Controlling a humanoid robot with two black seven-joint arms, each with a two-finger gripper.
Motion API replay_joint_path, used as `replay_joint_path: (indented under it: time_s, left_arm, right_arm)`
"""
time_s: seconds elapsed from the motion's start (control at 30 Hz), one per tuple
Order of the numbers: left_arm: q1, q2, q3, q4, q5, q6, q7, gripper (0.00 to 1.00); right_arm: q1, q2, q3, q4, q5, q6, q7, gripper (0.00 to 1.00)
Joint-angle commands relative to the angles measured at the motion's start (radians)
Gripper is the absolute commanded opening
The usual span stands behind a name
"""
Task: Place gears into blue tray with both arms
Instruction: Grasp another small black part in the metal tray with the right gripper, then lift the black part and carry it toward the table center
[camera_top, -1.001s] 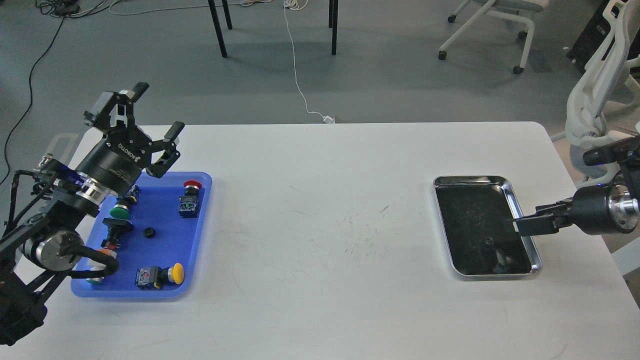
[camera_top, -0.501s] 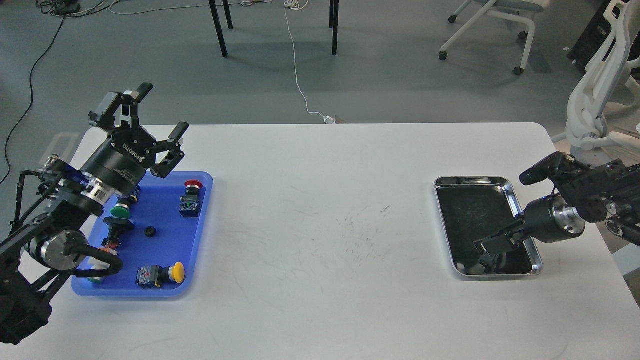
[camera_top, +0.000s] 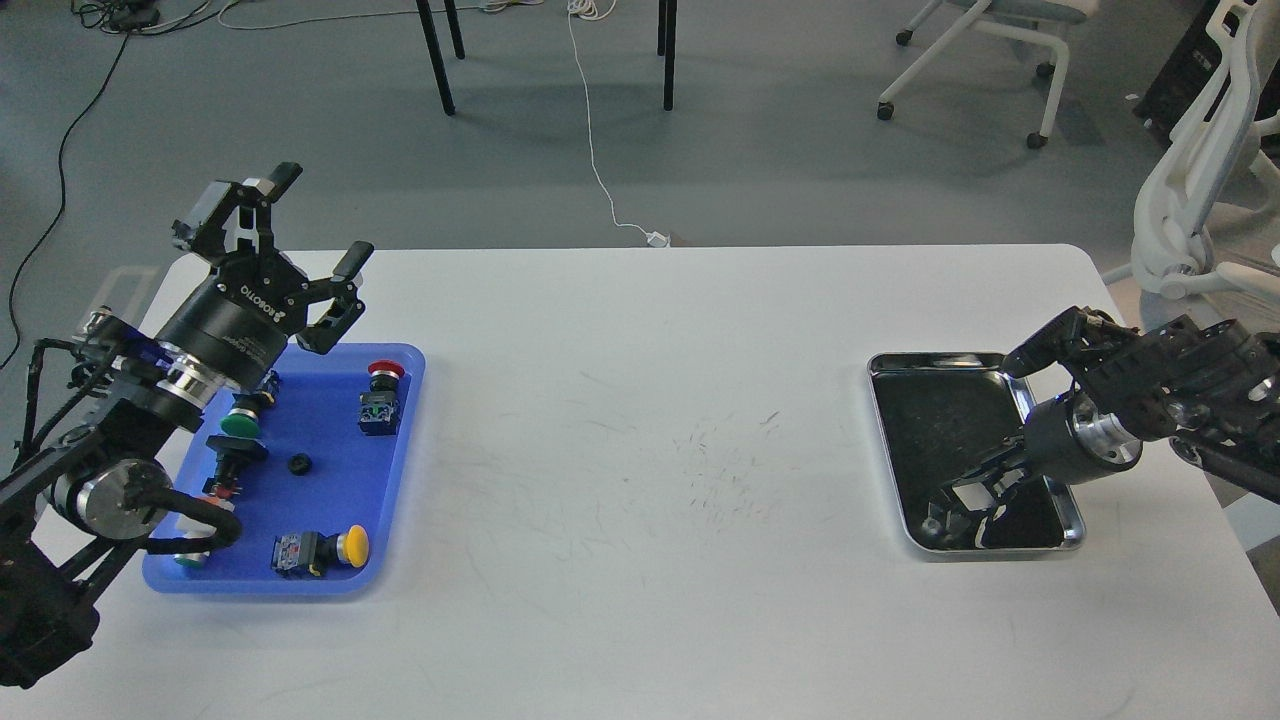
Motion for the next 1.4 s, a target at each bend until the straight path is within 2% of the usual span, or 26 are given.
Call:
replay_joint_path:
  time_s: [0.0,0.27,0.43,0.53,0.6,0.7,0.93,1.1,1.37]
  left_arm:
    - [0.0,0.0,-0.001,0.0,0.001,0.0,0.001,0.98]
    - [0.0,0.0,0.002,0.0,0.001,-0.001,0.001,0.98]
    - [-0.001,0.002,0.0,0.0,0.001,-0.001,0.001,0.98]
    - [-0.001,0.0,0.0,0.0,0.001,-0.001,0.001,0.98]
    - [-0.001,0.0,0.0,0.0,0.001,-0.001,0.001,0.98]
    - [-0.001,0.002,-0.001,0.0,0.001,-0.001,0.001,0.98]
    - [-0.001,-0.001,-0.003,0.0,0.001,-0.001,0.001,0.98]
    - [-0.003,0.0,-0.006,0.0,0.001,-0.009,0.001,0.98]
    - [-0.008,0.008,-0.008,0.0,-0.001,-0.016,0.001,0.98]
  right_arm:
    - [-0.001,0.001,-0.002,-0.002,0.0,0.0,0.0,0.55]
    - [-0.002,0.015,-0.014,-0.026,0.0,0.0,0.0,0.53]
    - [-0.002,0.016,-0.016,-0.026,0.0,0.0,0.0,0.49]
    - [-0.002,0.016,-0.016,-0.026,0.0,0.0,0.0,0.4]
    - [-0.001,0.016,-0.016,-0.026,0.0,0.0,0.0,0.38]
    - [-0.001,0.016,-0.02,-0.025,0.002,0.0,0.0,0.28]
    - [0.004,0.012,-0.022,-0.023,0.002,0.0,0.0,0.18]
    - [0.041,0.002,-0.019,-0.005,0.006,0.0,0.0,0.18]
    - [0.202,0.013,-0.011,0.063,0.044,0.0,0.0,0.18]
